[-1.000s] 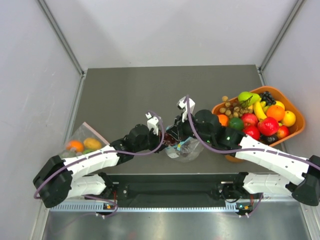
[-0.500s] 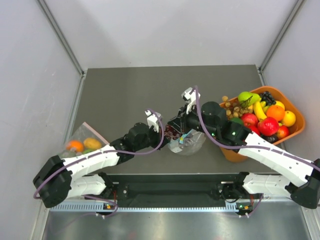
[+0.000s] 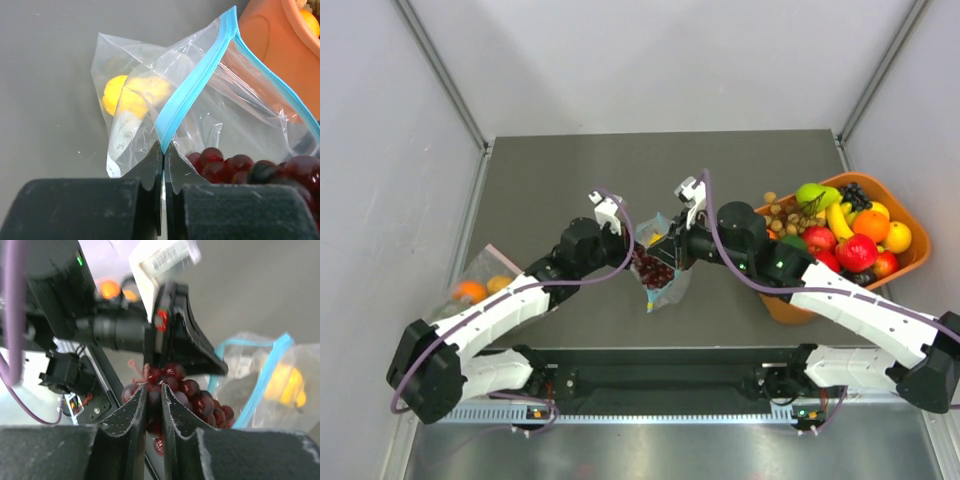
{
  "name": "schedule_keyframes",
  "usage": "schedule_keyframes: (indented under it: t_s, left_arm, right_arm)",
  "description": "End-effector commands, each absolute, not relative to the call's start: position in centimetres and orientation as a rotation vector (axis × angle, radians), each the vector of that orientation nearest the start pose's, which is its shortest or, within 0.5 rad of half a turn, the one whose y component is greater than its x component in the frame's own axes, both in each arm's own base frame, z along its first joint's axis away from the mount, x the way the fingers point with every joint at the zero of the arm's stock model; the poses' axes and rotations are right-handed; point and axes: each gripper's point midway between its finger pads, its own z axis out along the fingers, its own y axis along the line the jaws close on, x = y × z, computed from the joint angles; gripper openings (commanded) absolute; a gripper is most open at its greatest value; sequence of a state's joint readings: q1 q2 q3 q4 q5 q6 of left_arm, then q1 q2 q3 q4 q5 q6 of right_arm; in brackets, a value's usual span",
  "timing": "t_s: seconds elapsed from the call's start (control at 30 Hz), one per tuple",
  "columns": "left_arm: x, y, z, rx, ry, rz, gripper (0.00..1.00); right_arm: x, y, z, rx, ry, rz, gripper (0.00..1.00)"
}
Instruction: Open the zip-top bag and remove the fake food
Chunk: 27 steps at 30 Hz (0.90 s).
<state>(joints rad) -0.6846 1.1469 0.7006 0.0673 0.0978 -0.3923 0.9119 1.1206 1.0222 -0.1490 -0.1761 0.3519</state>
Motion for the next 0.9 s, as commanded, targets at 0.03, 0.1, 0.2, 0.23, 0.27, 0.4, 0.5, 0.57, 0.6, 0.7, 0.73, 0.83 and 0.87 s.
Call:
schedule_keyframes:
  t_s: [0.03,0.1,0.2,0.23,0.27,0.4,0.5,0.57,0.6,0.7,0.73,0.83,0.87]
  left_arm:
    - [26.6,-26.4,19.2,0.402,1.944,-0.855,0.00]
    - [26.6,-26.6,18.6,0.405,1.960,-0.863,0.00]
    - [26.3,-27.1,17.7,0.411,1.972,-0.896,0.00]
    - [26.3,-27.1,17.5,0.408,1.973,-0.903,0.00]
    - [26.1,-27.1,16.8,0.410,1.988,-0.904,0.00]
    - [25.7,-27.5,15.6,0.418,2.009,-0.938,0.00]
    - [25.6,-27.7,15.1,0.417,2.021,-0.954,0.00]
    - [25.6,-27.7,15.0,0.417,2.022,-0.951,0.00]
    - [25.7,-27.6,15.0,0.412,2.021,-0.942,0.00]
    - [25.7,-27.4,14.8,0.414,2.022,-0.931,0.00]
    - [25.7,-27.5,14.8,0.417,2.020,-0.936,0.00]
    - [25.5,-27.8,14.9,0.418,2.012,-0.962,0.00]
    - [25.6,-27.8,14.9,0.417,2.011,-0.963,0.00]
  right_arm:
    - [20.3,33.4,30.2,-0.643,1.775,1.060,0.04]
    - [20.6,33.4,30.9,-0.629,1.751,1.062,0.03]
    - [20.9,33.4,32.7,-0.590,1.681,1.076,0.03]
    - [21.0,33.3,33.5,-0.572,1.648,1.085,0.03]
    - [21.1,33.2,34.4,-0.557,1.610,1.094,0.03]
    - [21.6,33.1,37.1,-0.525,1.538,1.103,0.03]
    - [21.8,33.0,38.8,-0.520,1.501,1.100,0.03]
    - [22.1,32.8,39.5,-0.510,1.493,1.082,0.03]
    - [22.2,32.6,40.0,-0.509,1.487,1.076,0.03]
    - [22.5,31.8,41.1,-0.482,1.455,1.057,0.03]
    - [22.4,31.5,41.6,-0.468,1.435,1.060,0.03]
    - [22.9,30.7,42.1,-0.410,1.393,1.058,0.02]
    - [22.9,30.6,42.1,-0.403,1.391,1.067,0.02]
